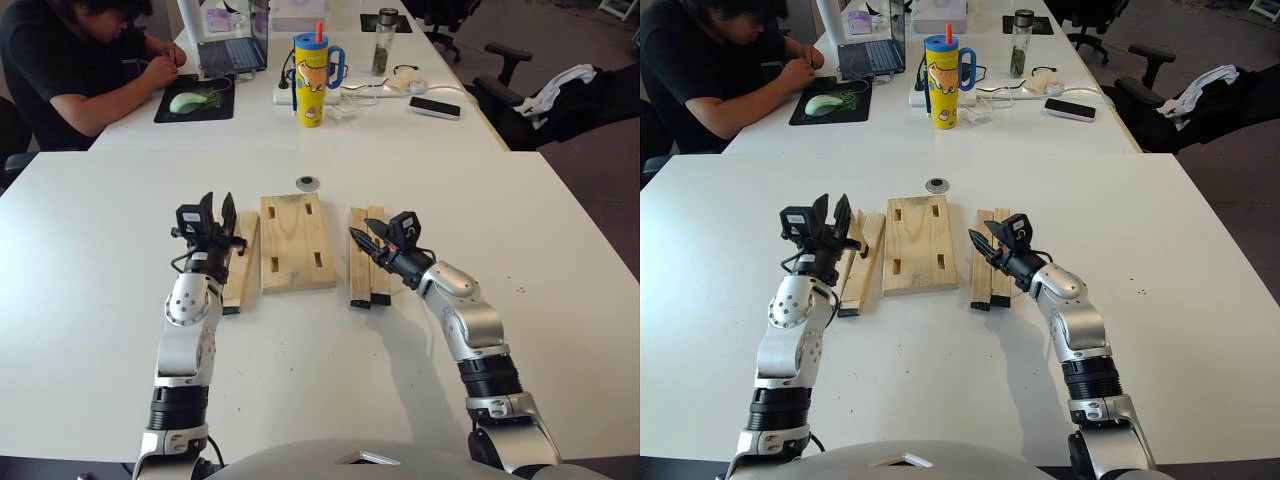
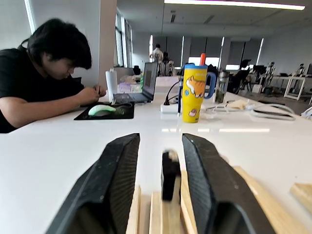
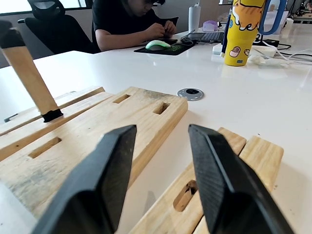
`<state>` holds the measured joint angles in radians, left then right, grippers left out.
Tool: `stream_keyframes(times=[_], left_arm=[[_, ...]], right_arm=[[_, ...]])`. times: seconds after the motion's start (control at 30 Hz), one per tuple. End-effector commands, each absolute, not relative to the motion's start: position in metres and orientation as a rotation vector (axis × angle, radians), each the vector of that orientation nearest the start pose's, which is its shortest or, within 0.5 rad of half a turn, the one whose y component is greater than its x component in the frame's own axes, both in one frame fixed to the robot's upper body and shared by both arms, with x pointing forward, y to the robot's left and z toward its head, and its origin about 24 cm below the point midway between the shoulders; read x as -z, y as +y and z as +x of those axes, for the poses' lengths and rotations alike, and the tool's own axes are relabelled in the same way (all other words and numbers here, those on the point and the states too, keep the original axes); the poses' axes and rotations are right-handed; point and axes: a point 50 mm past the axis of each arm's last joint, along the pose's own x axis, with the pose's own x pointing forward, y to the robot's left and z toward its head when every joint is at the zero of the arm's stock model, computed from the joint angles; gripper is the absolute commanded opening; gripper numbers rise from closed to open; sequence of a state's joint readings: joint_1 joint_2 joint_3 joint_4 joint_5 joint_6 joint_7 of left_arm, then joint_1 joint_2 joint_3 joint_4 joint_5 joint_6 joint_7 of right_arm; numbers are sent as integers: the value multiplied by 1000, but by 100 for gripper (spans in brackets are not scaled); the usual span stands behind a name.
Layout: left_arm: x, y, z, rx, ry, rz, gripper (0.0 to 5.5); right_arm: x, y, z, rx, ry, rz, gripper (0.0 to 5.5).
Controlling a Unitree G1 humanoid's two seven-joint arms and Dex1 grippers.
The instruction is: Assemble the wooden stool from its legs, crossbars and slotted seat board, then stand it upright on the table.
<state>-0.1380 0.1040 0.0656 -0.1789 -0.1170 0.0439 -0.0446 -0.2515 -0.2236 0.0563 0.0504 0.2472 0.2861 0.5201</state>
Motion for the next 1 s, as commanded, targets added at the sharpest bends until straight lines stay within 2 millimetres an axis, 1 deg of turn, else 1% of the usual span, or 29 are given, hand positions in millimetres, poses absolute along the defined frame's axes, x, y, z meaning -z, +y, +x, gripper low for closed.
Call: stream_keyframes(times=[0.03,0.1,0.17,0.27,0.3,0.37,0.5,0.6,0.67,0.73,0.83,0.87,0.9,0.93,1.0], left_arm=[[-161,169,285,56,-426,-4,140],[-177,168,297,72,-449,-26,117],[-184,168,311,96,-418,-33,86],[-178,168,328,131,-312,-43,43],[-174,166,331,149,-275,-36,24],[-168,167,335,153,-233,-51,3],[-169,170,339,141,-235,-54,3],[-170,169,340,153,-238,-61,3],[-174,167,341,164,-255,-66,3],[-186,165,342,177,-303,-72,3],[-212,163,338,191,-459,-74,3],[-214,163,337,180,-474,-67,3],[-209,164,339,167,-445,-60,3],[-195,167,341,147,-375,-54,3],[-158,167,344,138,-188,-25,3]], right_arm=[[-74,-134,292,-639,106,28,199],[-73,-134,292,-633,106,29,199],[-73,-133,293,-628,105,26,199],[-72,-132,294,-621,106,22,199],[-72,-132,295,-618,106,19,199],[-71,-130,295,-616,110,14,199],[-69,-129,294,-614,110,17,199],[-69,-127,294,-613,109,18,199],[-69,-127,294,-612,106,17,199],[-69,-127,294,-609,103,16,199],[-69,-127,295,-605,97,16,199],[-69,-126,295,-605,95,16,199],[-69,-126,295,-606,95,15,199],[-70,-125,295,-608,94,15,199],[-70,-124,295,-613,93,16,199]])
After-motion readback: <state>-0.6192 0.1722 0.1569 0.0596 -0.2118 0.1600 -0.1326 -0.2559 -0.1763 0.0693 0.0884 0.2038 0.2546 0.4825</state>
